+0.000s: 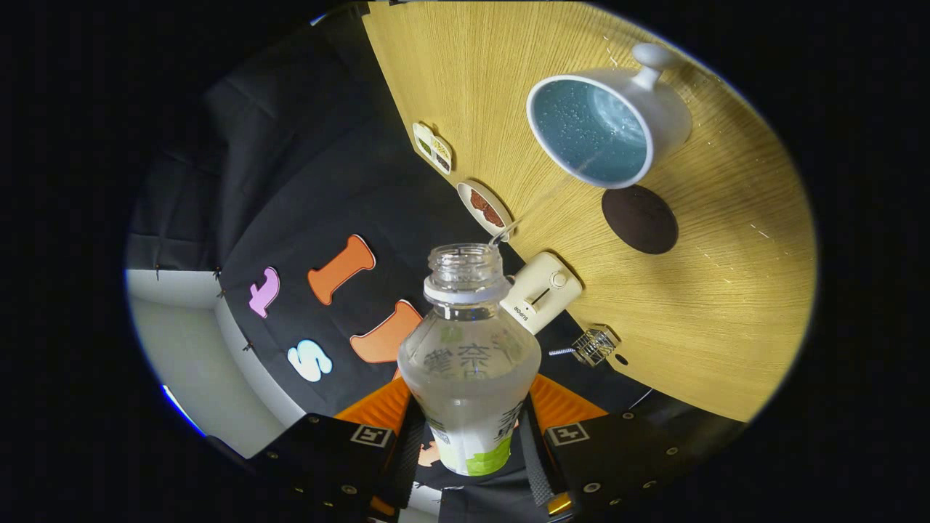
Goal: Take the bottle from table, then pour the juice into the cup, finally place the bottle on the coaster
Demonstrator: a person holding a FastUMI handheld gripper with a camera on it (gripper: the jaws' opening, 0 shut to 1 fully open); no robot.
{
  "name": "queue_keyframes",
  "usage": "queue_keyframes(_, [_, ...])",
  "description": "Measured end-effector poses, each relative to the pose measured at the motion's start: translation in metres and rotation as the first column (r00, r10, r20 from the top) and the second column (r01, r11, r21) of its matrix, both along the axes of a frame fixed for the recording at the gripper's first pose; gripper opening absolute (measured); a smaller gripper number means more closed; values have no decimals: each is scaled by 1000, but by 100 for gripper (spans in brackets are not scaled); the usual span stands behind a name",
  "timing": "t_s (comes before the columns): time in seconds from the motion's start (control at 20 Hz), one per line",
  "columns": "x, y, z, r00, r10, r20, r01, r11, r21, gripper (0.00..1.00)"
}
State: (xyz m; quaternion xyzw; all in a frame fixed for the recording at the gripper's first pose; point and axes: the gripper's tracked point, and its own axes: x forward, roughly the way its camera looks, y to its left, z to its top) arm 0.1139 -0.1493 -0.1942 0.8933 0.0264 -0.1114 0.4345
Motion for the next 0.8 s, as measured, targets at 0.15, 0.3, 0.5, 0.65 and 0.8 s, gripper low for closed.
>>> queue_keyframes(0.15, [1, 2, -2, 1000, 12, -10, -12, 999, -29, 63])
queue_keyframes(0.3, [0, 5, -8, 999, 35, -36, -38, 995, -88, 63])
queue_keyframes(0.5, [-4, 10, -29, 990, 82, -113, -108, 963, -245, 62])
queue_keyframes(0.65, [1, 5, -35, 985, 104, -140, -148, 924, -352, 62])
queue_keyframes(0.8, [4, 6, -46, 969, 145, -199, -229, 827, -513, 62])
